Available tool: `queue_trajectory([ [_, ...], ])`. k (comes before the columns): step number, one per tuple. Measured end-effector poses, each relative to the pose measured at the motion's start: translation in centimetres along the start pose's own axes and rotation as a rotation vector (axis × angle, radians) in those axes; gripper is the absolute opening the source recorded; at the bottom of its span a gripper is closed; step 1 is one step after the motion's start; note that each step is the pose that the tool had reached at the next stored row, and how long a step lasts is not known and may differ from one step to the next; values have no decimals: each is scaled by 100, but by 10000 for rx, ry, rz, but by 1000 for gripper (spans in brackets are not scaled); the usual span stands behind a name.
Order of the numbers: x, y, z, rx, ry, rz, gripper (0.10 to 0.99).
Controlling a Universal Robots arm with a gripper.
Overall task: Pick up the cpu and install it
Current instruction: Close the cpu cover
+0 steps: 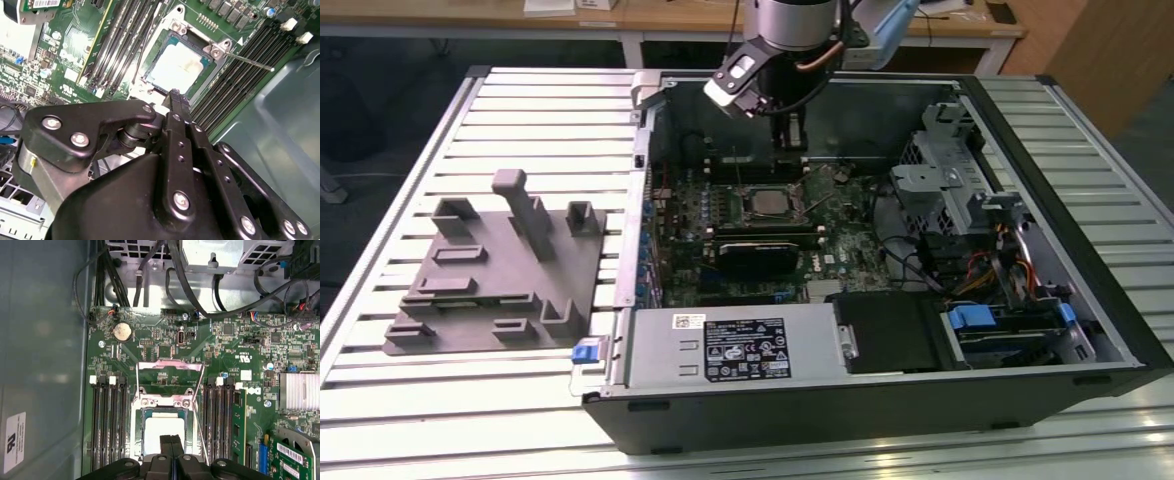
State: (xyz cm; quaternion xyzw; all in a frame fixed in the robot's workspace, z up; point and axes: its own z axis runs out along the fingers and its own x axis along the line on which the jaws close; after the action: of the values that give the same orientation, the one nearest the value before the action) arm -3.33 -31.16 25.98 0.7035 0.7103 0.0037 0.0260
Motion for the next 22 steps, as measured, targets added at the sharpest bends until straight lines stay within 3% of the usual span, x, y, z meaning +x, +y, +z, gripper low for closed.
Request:
queue_trajectory([
  [22,-2,195,8,0,0,0,106],
])
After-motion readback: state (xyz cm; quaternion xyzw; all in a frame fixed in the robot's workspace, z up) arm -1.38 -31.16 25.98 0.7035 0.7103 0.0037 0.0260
